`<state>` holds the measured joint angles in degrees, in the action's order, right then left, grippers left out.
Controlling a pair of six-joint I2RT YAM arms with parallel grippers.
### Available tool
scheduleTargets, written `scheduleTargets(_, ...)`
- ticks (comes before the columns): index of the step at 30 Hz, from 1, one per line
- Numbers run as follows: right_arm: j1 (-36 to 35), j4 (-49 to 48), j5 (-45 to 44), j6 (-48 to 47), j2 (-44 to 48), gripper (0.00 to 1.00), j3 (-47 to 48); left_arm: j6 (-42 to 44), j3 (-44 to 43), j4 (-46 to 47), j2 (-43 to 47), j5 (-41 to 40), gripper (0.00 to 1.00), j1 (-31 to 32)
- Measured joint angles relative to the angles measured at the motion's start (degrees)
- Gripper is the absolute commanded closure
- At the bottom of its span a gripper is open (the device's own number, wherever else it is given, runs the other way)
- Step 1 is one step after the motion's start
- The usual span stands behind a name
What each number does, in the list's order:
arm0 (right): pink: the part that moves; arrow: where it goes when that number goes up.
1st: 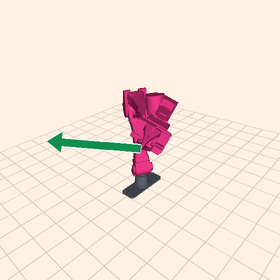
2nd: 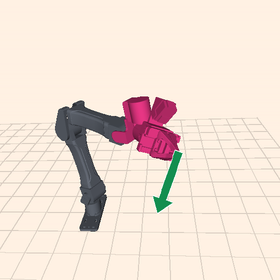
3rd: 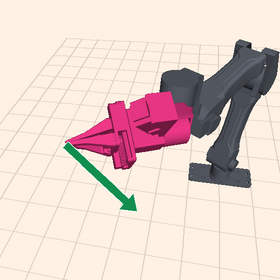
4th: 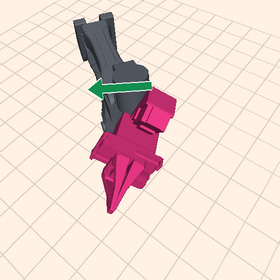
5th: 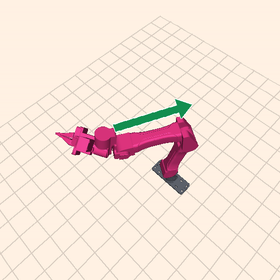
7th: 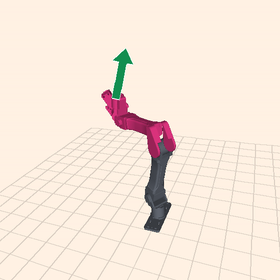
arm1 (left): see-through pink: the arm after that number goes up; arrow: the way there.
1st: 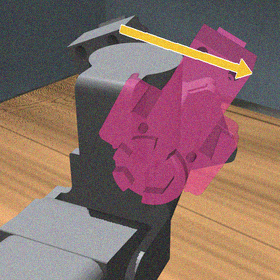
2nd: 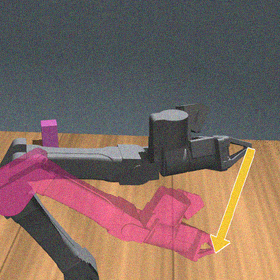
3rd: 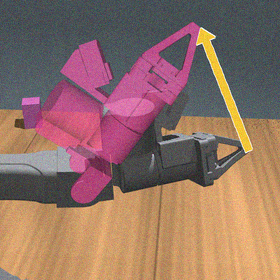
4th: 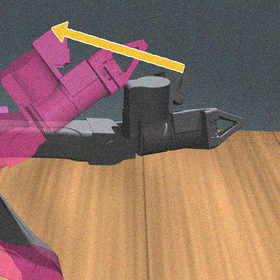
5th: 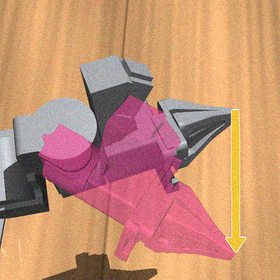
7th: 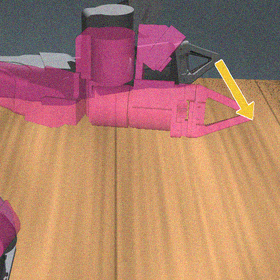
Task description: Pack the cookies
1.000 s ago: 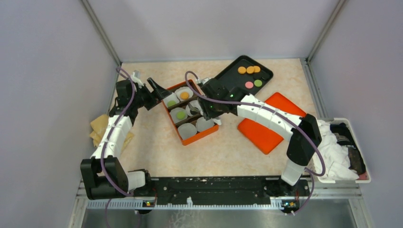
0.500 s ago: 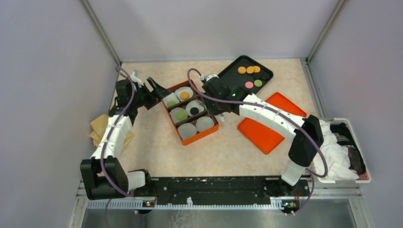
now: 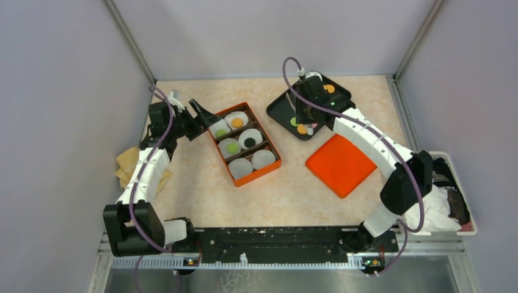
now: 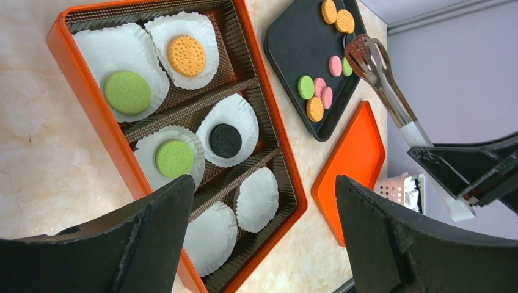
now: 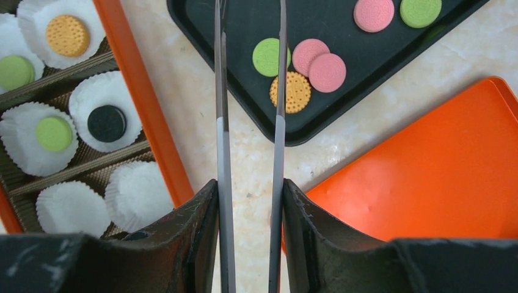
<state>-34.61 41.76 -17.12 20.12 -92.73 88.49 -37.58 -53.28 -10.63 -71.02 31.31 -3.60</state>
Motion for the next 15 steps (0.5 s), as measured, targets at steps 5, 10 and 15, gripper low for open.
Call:
scheduleTargets(5, 3.9, -2.0, 1.4, 0.6, -5.1, 0.62, 0.0, 0.0, -0.2, 0.1, -0.1, 0.0, 0.08, 0.0)
scheduleTargets(10, 7.3, -2.3, 1.9, 1.0, -10.8, 0.61, 0.0, 0.0, -0.3, 0.2, -0.5, 0.4, 0.08, 0.0)
scheduleTargets(15, 8.2, -2.4, 1.9, 1.1, -11.9, 0.6, 0.0, 0.0, -0.3, 0.2, -0.8, 0.4, 0.08, 0.0)
